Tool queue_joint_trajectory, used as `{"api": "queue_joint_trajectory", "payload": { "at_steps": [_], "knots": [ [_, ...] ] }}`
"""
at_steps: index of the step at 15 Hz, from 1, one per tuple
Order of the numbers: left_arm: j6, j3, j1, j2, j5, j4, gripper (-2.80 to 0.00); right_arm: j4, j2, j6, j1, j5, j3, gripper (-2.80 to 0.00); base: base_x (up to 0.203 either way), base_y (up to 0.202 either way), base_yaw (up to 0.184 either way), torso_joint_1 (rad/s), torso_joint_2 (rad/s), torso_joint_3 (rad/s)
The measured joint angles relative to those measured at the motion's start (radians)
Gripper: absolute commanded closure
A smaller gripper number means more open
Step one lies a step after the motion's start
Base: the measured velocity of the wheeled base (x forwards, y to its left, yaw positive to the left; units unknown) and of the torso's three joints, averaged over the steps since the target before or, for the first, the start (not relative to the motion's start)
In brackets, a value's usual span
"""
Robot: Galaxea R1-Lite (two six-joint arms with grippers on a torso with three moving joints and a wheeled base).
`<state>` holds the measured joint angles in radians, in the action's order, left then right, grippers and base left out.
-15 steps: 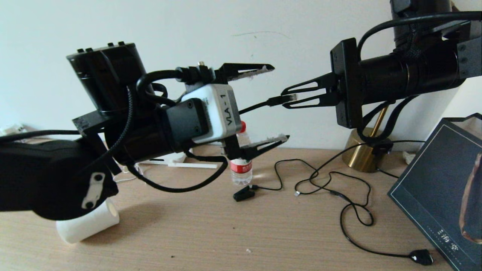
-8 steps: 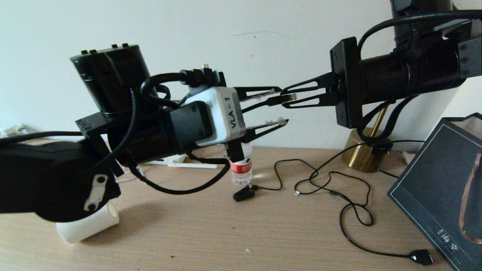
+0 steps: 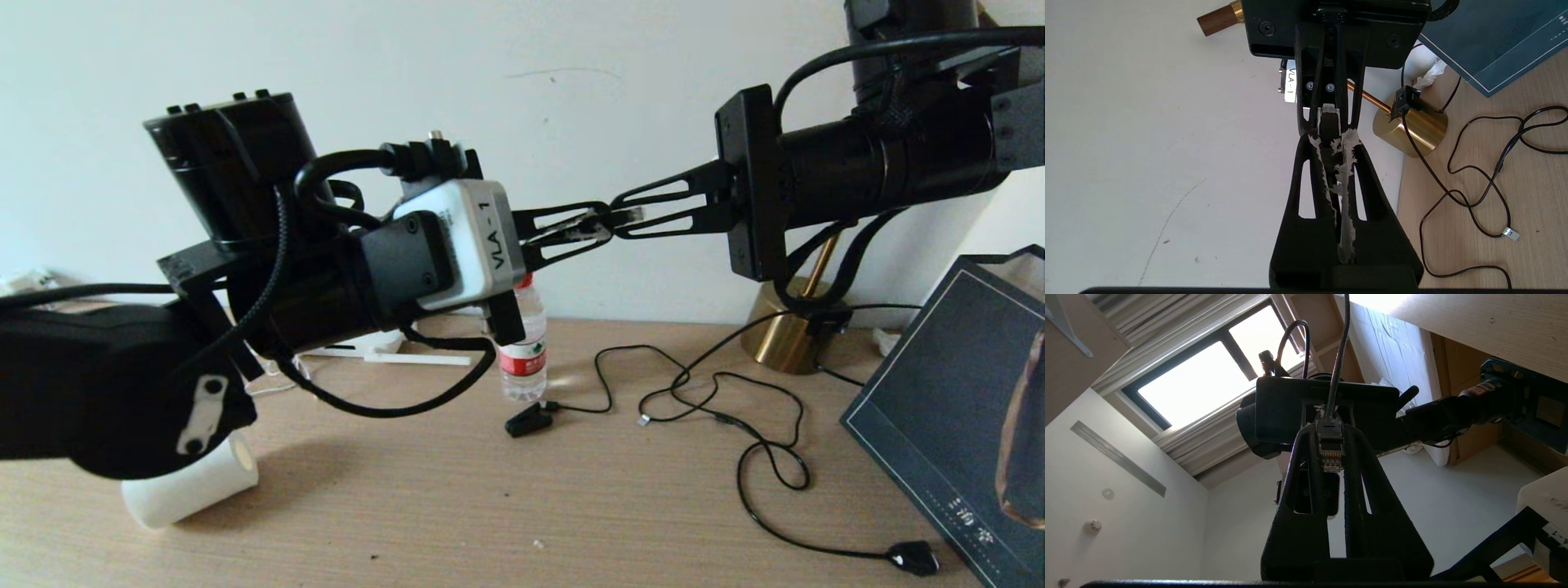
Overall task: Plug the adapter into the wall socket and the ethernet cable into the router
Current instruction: Hand it to the other hand, then align cable and router interface
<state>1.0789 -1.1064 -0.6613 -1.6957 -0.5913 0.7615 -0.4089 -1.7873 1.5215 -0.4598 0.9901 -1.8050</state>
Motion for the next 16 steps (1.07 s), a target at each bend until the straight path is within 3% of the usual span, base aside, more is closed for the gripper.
{"api": "queue_joint_trajectory", "payload": {
  "at_steps": [3, 5, 7, 10, 12, 13, 16],
  "knots": [
    [-0.004, 0.02, -0.001, 0.011, 0.0, -0.006, 0.0, 0.004, 0.002, -0.007, 0.0, -0.029, 0.008, -2.8, 0.0, 0.0, 0.0, 0.0, 0.0, 0.0],
    [-0.023, 0.054, 0.004, 0.033, 0.003, -0.009, 0.0, 0.003, 0.002, -0.008, 0.003, -0.116, 0.01, -2.8, 0.0, 0.0, 0.0, 0.0, 0.0, 0.0],
    [-0.083, 0.115, 0.021, 0.075, 0.015, -0.011, 0.0, 0.001, 0.003, -0.048, 0.006, -0.234, 0.019, -2.8, 0.0, 0.0, 0.0, 0.0, 0.0, 0.0],
    [-0.278, 0.227, 0.097, 0.161, 0.046, -0.011, 0.0, -0.001, 0.058, -0.211, 0.007, -0.489, 0.097, -2.8, 0.0, 0.0, 0.0, 0.0, 0.0, 0.0],
    [-0.483, 0.271, 0.167, 0.2, 0.046, -0.004, 0.0, -0.001, 0.137, -0.366, 0.004, -0.671, 0.183, -2.8, 0.0, 0.0, 0.0, 0.0, 0.0, 0.0],
    [-0.598, 0.279, 0.201, 0.213, 0.045, 0.003, 0.0, -0.001, 0.188, -0.436, 0.004, -0.747, 0.231, 0.0, 0.0, 0.0, 0.0, 0.0, 0.0, 0.0],
    [-0.97, 0.3, 0.285, 0.237, 0.07, 0.055, 0.0, 0.001, 0.4, -0.651, 0.003, -0.913, 0.398, 0.0, 0.0, 0.0, 0.0, 0.0, 0.0, 0.0]
  ]
}}
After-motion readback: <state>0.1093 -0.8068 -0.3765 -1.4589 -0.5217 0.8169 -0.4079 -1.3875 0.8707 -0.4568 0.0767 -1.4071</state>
